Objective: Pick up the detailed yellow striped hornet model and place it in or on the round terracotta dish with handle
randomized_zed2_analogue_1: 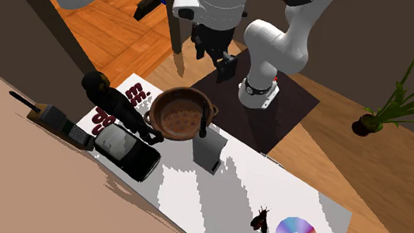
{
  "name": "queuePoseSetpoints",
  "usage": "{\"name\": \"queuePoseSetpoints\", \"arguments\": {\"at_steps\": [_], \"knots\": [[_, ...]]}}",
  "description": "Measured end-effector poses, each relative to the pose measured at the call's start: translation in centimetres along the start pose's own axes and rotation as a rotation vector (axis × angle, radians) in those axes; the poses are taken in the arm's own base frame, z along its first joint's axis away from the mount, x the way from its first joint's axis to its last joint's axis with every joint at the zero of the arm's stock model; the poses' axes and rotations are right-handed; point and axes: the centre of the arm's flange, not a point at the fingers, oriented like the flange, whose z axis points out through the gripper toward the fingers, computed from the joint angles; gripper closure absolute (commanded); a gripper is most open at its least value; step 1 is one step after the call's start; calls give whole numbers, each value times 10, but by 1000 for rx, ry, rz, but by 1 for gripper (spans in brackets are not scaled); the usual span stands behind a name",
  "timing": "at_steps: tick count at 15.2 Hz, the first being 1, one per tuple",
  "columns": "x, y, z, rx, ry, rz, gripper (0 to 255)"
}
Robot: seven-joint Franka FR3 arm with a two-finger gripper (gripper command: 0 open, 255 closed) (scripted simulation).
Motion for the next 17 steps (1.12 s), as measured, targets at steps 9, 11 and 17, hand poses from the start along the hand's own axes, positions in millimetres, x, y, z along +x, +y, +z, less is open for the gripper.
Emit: {"name": "queuePoseSetpoints", "arguments": {"at_steps": [9, 11, 17], "knots": [[43, -87, 8, -6, -40, -66, 0], [54, -109, 11, -7, -52, -85, 0], [83, -184, 19, -12, -87, -141, 0]]}}
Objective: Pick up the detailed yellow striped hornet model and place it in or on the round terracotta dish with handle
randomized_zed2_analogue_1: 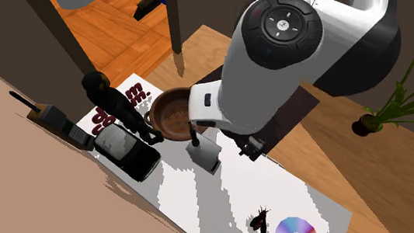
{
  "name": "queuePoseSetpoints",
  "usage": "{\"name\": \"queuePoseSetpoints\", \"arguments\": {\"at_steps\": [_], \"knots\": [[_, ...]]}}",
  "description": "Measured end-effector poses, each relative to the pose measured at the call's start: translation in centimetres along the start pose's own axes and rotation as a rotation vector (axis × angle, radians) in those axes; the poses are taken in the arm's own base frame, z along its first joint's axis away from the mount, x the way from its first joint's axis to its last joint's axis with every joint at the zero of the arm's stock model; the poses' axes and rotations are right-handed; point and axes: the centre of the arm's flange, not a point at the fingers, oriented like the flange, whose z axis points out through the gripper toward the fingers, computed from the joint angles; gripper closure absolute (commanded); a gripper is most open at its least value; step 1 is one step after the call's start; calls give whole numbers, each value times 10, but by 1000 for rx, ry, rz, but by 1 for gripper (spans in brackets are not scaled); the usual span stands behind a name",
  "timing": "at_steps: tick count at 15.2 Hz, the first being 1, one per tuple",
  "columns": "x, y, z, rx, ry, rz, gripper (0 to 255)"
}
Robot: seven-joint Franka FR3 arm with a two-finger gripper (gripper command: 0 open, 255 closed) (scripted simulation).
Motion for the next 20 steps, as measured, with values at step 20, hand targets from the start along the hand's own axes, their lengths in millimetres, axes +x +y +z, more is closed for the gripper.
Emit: {"name": "queuePoseSetpoints", "arguments": {"at_steps": [20], "knots": [[84, -186, 48, -10, -87, -141, 0]]}}
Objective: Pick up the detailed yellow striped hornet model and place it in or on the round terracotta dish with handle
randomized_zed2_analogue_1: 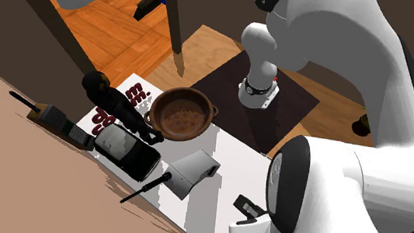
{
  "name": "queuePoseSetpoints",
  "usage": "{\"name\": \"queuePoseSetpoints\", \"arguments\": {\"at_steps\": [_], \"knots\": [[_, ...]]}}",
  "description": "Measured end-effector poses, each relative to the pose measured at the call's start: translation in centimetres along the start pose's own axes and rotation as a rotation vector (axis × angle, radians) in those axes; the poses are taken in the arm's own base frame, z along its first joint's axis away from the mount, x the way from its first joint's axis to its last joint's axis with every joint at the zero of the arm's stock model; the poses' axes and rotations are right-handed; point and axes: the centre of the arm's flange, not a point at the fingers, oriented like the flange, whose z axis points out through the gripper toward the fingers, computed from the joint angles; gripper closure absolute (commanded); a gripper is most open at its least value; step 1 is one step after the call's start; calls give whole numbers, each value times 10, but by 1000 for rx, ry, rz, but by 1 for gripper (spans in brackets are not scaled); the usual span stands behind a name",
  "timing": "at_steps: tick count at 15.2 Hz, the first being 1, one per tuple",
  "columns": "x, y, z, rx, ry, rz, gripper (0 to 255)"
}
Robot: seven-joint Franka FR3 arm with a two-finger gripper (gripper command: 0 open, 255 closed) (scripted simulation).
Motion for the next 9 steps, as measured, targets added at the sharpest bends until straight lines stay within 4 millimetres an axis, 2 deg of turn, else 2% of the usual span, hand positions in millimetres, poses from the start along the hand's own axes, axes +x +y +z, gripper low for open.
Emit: {"name": "queuePoseSetpoints", "arguments": {"at_steps": [3, 9], "knots": [[-1, 0, 12, 0, 0, 0, 0], [-1, -1, 13, 0, 0, 0, 0]]}}
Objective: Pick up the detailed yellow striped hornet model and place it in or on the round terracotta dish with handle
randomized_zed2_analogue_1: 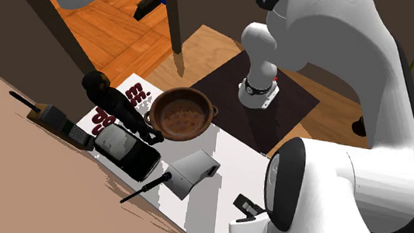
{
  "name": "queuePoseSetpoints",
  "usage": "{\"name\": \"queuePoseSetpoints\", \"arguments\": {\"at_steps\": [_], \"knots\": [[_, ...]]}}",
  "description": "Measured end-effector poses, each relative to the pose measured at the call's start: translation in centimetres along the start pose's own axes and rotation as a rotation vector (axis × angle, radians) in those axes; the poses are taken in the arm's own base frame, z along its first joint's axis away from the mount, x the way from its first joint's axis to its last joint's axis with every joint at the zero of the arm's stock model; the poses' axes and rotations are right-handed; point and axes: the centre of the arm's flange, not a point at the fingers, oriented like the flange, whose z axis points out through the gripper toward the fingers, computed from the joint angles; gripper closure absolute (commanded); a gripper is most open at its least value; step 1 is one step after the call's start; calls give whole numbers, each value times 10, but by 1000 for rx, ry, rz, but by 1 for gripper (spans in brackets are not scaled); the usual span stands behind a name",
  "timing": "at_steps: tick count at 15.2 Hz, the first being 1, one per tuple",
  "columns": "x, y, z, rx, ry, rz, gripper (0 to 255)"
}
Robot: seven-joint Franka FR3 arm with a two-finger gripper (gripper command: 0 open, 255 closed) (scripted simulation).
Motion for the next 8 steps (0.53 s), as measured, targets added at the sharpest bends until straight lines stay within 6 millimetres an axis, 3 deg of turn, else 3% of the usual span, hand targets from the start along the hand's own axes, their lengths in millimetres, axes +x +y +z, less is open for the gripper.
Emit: {"name": "queuePoseSetpoints", "arguments": {"at_steps": [1, 8], "knots": [[0, 0, 0, 0, 0, 0, 255], [0, 0, 0, 0, 0, 0, 255]]}}
